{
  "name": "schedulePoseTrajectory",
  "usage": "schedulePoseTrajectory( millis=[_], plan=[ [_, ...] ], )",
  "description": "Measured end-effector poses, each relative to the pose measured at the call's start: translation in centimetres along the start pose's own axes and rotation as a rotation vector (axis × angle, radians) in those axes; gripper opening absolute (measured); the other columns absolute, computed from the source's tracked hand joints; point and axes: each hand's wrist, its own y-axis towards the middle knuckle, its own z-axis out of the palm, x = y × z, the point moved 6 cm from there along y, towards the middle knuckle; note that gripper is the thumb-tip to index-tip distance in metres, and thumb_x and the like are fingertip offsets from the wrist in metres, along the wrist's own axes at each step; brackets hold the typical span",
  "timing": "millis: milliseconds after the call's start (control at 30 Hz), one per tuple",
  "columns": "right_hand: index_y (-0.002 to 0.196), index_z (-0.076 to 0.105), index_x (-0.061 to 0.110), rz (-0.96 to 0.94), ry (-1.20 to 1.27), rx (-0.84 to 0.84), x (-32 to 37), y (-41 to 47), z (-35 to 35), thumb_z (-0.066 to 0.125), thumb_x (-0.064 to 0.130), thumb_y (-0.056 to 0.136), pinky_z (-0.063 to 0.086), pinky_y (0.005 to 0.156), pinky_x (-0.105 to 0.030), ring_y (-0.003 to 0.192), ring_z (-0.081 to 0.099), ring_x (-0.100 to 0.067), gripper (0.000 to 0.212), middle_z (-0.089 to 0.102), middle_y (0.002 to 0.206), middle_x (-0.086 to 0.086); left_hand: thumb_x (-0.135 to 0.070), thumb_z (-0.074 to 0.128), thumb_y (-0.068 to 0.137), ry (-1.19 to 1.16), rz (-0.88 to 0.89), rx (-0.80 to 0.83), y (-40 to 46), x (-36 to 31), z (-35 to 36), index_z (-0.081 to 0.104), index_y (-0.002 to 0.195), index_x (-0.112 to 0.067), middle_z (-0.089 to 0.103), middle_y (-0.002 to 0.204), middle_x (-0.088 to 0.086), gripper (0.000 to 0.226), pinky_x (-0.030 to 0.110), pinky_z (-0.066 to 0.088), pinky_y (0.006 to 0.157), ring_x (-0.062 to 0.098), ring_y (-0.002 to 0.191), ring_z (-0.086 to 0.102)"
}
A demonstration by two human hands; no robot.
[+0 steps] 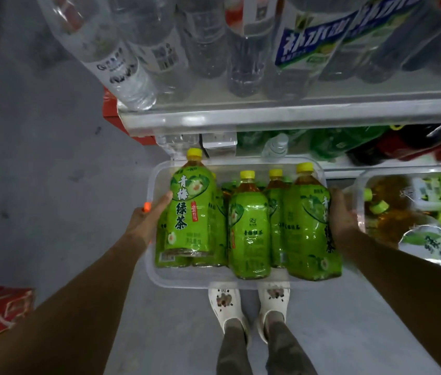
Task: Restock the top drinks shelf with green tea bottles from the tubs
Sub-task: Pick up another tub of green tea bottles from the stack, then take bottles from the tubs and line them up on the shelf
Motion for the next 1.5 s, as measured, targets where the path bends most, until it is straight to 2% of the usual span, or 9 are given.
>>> schedulePoseTrajectory(
  millis=[167, 300, 400, 567, 733, 900, 1100, 1267, 1500],
  plan=[
    [0.121, 0.058, 0.017, -0.002, -0.02, 0.002, 0.1, -2.0, 0.1, 0.039, 0.086, 0.07, 0.042, 0.107, -0.053, 0.113, 0.057, -0.032, 0.088, 0.062, 0.117, -0.013, -0.051, 0.051, 0.096, 0.008, -0.006, 0.019, 0.0, 0.5, 0.1, 0.069, 0.094, -0.009, 0.069, 0.056, -0.009, 0.045, 0.022, 0.045, 0.061, -0.001, 0.055, 0.065],
    [0.126, 0.056, 0.016, -0.029, -0.116, -0.039, 1.8, -2.4, 0.0, 0.025, 0.085, 0.064, 0.037, 0.11, -0.053, 0.119, 0.053, -0.035, 0.098, 0.057, 0.128, -0.019, -0.069, 0.061, 0.081, 0.099, -0.081, -0.046, 0.2, -0.2, -1.3, 0.058, 0.12, -0.01, 0.062, 0.117, 0.007, 0.071, 0.039, 0.048, 0.096, 0.026, 0.108, 0.058],
    [0.134, 0.051, 0.007, -0.019, -0.199, -0.044, 2.2, -2.7, 0.3, 0.02, 0.065, 0.093, 0.037, 0.11, -0.051, 0.125, 0.05, -0.04, 0.078, 0.052, 0.134, -0.029, -0.06, 0.065, 0.088, 0.274, -0.036, -0.067, 0.9, -1.4, -2.3, 0.044, 0.146, -0.016, 0.052, 0.141, 0.013, 0.076, 0.041, 0.042, 0.106, 0.033, 0.13, 0.05],
    [0.134, 0.05, -0.003, -0.07, -0.369, -0.039, 3.8, -5.0, -0.2, 0.023, 0.036, 0.107, 0.038, 0.108, -0.046, 0.124, 0.05, -0.042, 0.054, 0.052, 0.133, -0.031, -0.04, 0.067, 0.093, 0.633, 0.233, -0.072, -0.3, -5.1, -1.6, 0.044, 0.15, -0.019, 0.054, 0.144, 0.015, 0.065, 0.046, 0.04, 0.111, 0.036, 0.132, 0.048],
    [0.111, 0.067, -0.004, -0.274, -0.617, 0.043, 6.4, -9.5, -1.3, 0.057, 0.027, 0.095, 0.051, 0.075, -0.038, 0.088, 0.062, -0.033, 0.036, 0.061, 0.094, -0.021, -0.039, 0.069, 0.091, 1.035, 0.374, 0.076, -4.8, -9.1, 1.5, 0.028, 0.157, -0.027, 0.038, 0.156, 0.008, 0.078, 0.046, 0.038, 0.112, 0.031, 0.141, 0.035],
    [0.129, 0.059, 0.008, -0.498, -0.882, 0.259, 9.2, -17.4, -2.7, 0.054, 0.038, 0.097, 0.044, 0.099, -0.034, 0.122, 0.056, -0.031, 0.044, 0.061, 0.131, -0.013, -0.042, 0.07, 0.091, 0.962, 0.454, 0.169, -12.2, -12.2, 3.8, 0.041, 0.151, -0.019, 0.048, 0.151, 0.01, 0.071, 0.042, 0.041, 0.111, 0.028, 0.14, 0.043],
    [0.146, 0.04, 0.021, -0.783, -1.152, 0.338, 12.2, -29.0, -11.0, 0.044, 0.044, 0.101, 0.043, 0.098, -0.033, 0.128, 0.051, -0.025, 0.051, 0.052, 0.142, -0.006, -0.05, 0.066, 0.091, 0.815, 0.646, 0.184, -24.9, -17.1, 6.3, 0.051, 0.142, -0.024, 0.061, 0.136, 0.0, 0.059, 0.038, 0.049, 0.1, 0.02, 0.124, 0.059],
    [0.145, 0.044, 0.026, -0.893, -1.054, 0.166, 13.6, -34.3, -21.5, 0.045, 0.045, 0.1, 0.043, 0.095, -0.031, 0.128, 0.05, -0.02, 0.049, 0.048, 0.146, 0.001, -0.048, 0.068, 0.091, 0.766, 0.838, 0.205, -35.5, -21.7, 8.4, 0.053, 0.14, -0.027, 0.065, 0.129, -0.003, 0.056, 0.034, 0.05, 0.099, 0.015, 0.114, 0.064],
    [0.144, 0.045, 0.021, -1.122, -0.809, -0.338, 13.8, -38.7, -42.7, 0.046, 0.045, 0.099, 0.047, 0.091, -0.04, 0.117, 0.056, -0.027, 0.051, 0.056, 0.13, -0.004, -0.062, 0.049, 0.094, 0.887, 1.29, 0.013, -52.5, -29.1, 18.1, 0.042, 0.15, -0.029, 0.05, 0.149, -0.002, 0.065, 0.036, 0.036, 0.109, 0.021, 0.137, 0.043]
  ],
)
